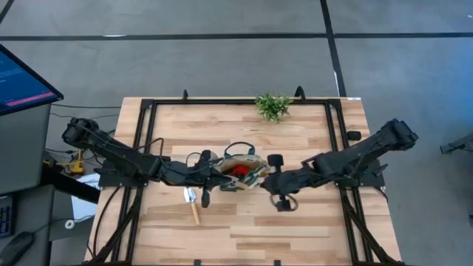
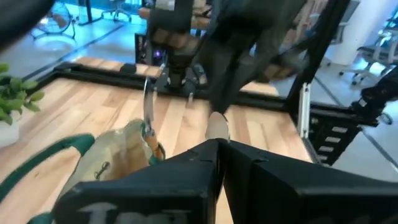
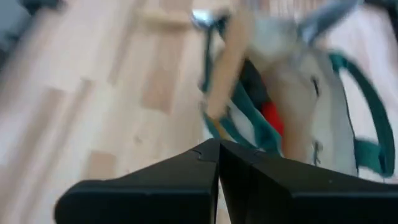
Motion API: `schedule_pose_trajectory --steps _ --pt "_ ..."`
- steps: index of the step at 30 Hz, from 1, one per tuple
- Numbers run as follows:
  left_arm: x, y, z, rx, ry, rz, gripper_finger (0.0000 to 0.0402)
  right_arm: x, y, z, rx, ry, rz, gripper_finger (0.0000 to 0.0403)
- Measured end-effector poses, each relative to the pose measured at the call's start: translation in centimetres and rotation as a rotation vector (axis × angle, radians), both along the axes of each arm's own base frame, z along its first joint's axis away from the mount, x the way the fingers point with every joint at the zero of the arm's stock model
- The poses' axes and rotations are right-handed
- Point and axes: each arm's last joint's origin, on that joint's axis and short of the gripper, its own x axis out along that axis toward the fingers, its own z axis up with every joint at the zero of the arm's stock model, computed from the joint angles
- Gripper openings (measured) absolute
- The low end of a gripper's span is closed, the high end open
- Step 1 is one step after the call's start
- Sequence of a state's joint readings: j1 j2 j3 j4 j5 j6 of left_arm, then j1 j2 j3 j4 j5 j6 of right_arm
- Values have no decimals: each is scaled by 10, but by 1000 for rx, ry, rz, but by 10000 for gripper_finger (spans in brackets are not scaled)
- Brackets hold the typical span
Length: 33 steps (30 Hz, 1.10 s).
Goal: Pick & Place Garden tools in Gardening bag
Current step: Put the brown trowel into the gardening bag
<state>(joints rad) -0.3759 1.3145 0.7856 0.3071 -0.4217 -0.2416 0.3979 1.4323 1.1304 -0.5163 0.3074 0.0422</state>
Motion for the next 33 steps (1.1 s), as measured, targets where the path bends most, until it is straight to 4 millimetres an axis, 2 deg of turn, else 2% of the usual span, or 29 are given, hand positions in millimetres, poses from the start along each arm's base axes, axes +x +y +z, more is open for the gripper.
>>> schedule_pose_trajectory --steps 8,12,15,23,33 --pt "-5 3 3 16 14 24 1 35 -14 -58 -73 185 -80 0" --pt "-5 3 3 17 13 25 1 42 -15 -73 -98 218 -79 0" --pt "-5 3 3 16 13 25 1 46 -12 -75 -93 191 -68 0" --pt "-4 4 3 13 12 30 1 46 -5 -52 -94 52 -17 0" --pt "-5 4 2 20 24 49 1 49 -14 -62 -103 113 -12 0"
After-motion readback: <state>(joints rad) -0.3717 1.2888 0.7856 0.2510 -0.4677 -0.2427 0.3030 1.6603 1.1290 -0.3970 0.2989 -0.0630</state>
